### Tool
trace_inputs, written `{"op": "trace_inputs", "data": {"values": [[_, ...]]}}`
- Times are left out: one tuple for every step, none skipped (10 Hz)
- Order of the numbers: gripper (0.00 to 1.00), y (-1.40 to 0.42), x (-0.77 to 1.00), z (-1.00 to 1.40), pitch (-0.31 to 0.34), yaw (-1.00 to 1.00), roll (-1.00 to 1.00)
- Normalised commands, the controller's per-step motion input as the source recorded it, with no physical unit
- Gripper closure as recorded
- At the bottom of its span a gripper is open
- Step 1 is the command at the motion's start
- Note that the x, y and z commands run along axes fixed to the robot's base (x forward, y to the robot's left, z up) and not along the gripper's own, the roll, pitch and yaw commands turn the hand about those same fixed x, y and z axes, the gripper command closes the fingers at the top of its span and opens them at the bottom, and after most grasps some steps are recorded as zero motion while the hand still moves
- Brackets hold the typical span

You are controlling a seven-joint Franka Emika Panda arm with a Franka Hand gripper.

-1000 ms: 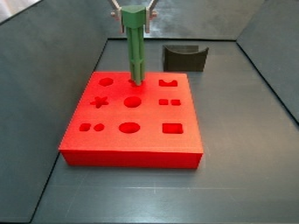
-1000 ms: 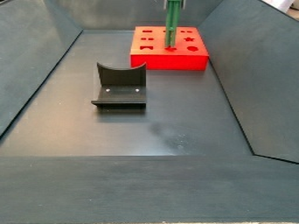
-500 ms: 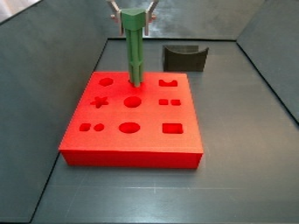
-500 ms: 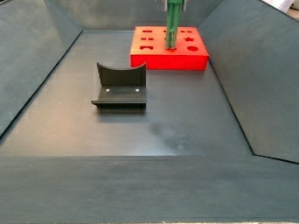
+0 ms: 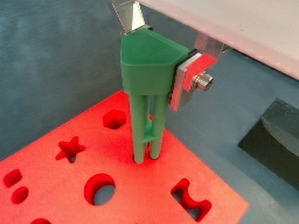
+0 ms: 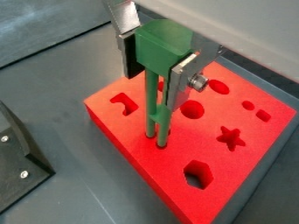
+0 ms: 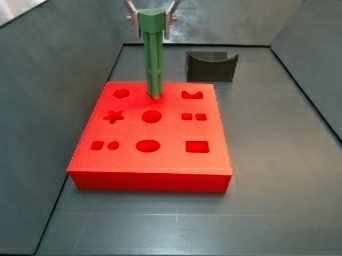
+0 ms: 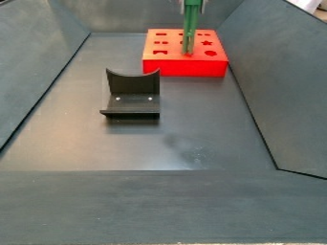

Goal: Pick up the 3 prong object. Move up. Move to above the board. Insert the 3 prong object.
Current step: Insert the 3 prong object.

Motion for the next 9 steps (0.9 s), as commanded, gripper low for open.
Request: {"op": "trace_inputs", "data": {"values": [[1.0, 0.11, -0.25, 0.03, -0.05, -0.04, -0.06], [1.0, 0.03, -0.23, 0.01, -0.076, 0.0, -0.05], [1.0, 0.0, -0.07, -0.04, -0.077, 0.0, 0.0], [1.0, -0.01, -0.19, -0.21, -0.174, 0.0, 0.11], [1.0, -0.18, -0.19, -0.34, -0.25, 0.05, 0.2], [1.0, -0.21, 0.0, -0.53, -0.236, 0.09, 0.26], [1.0, -0.17, 0.12, -0.7, -0.133, 0.1, 0.23], [1.0, -0.15, 0.31, -0.78, -0.064, 0.15, 0.21], [1.0, -0.09, 0.55, -0.99, -0.001, 0.18, 0.13]]}}
